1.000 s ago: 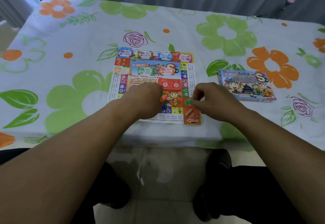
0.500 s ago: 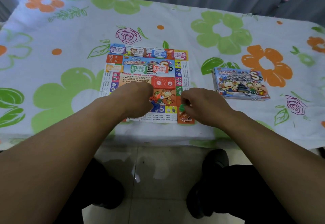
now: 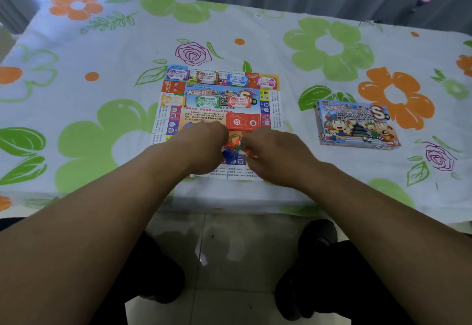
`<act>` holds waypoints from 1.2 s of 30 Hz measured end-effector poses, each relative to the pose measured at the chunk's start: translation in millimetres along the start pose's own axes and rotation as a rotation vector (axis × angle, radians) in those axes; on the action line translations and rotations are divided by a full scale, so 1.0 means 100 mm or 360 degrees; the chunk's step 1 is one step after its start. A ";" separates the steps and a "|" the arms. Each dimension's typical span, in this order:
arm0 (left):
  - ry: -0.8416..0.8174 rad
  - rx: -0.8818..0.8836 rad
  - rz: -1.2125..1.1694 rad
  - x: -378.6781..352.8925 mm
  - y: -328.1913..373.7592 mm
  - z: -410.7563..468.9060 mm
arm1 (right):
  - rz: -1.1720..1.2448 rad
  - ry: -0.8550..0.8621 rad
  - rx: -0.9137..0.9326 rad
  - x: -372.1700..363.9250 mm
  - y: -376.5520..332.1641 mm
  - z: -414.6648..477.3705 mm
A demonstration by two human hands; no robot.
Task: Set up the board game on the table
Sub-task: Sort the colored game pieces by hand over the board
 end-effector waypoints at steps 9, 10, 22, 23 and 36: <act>0.0009 0.0014 -0.0006 0.00 -0.06 0.04 | -0.0136 0.0092 -0.0024 -0.28 -0.23 0.15; 0.0015 0.0018 -0.0006 0.00 -0.07 0.04 | -0.0134 0.0092 -0.0033 -0.28 -0.23 0.15; 0.0035 -0.0037 0.0047 -0.03 -0.06 0.04 | -0.0054 -0.0045 -0.0189 -0.21 -0.22 0.10; 0.0034 -0.0043 0.0052 -0.02 -0.05 0.04 | -0.0044 -0.0056 -0.0202 -0.21 -0.22 0.10; -0.0053 -0.0114 0.0229 -0.16 -0.05 0.10 | 0.0074 -0.0131 -0.0263 -0.18 -0.20 0.13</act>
Point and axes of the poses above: each hand's wrist, its own z-axis towards the middle knuckle, its own x-axis out of the back of the hand, y = z × x, the point moved 2 cm from there along z, towards the middle knuckle, and after that the axes turned 7 degrees about -x, right-handed, at the moved point
